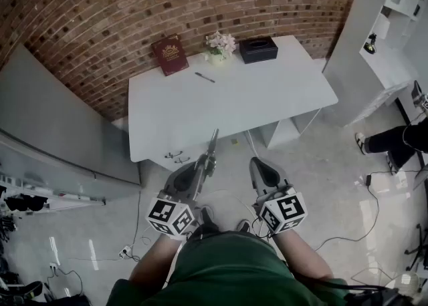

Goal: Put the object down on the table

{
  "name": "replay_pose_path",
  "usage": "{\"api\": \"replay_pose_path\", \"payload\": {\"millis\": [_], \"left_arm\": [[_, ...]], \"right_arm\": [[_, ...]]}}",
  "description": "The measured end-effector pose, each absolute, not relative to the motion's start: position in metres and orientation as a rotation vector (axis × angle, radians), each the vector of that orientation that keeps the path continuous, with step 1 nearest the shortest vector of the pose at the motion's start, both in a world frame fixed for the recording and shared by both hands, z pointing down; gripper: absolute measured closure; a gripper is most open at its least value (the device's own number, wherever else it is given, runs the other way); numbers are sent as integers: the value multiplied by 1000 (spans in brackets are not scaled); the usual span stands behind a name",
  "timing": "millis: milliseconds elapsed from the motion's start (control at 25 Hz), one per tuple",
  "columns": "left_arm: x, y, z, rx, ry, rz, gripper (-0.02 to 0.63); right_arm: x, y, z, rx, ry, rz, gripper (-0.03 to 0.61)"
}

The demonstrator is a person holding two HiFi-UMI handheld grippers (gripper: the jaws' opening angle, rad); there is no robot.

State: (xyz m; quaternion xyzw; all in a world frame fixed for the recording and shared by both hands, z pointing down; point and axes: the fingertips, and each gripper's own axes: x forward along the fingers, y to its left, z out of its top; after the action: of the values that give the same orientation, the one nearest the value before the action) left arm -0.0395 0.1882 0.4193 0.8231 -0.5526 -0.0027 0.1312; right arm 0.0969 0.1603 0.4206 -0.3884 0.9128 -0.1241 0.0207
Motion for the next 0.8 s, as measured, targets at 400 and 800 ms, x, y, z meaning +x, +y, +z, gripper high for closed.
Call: {"api": "replay_pose_path", "payload": {"millis": [400,800], "left_arm": [[-31,199,407,2439,-1554,-74,586],[-38,202,395,2435,-1614,-114,586]], "right_arm": [[103,182,430,-1291,2827,-379,577],[115,185,420,-1284,2774,-391,577]]}}
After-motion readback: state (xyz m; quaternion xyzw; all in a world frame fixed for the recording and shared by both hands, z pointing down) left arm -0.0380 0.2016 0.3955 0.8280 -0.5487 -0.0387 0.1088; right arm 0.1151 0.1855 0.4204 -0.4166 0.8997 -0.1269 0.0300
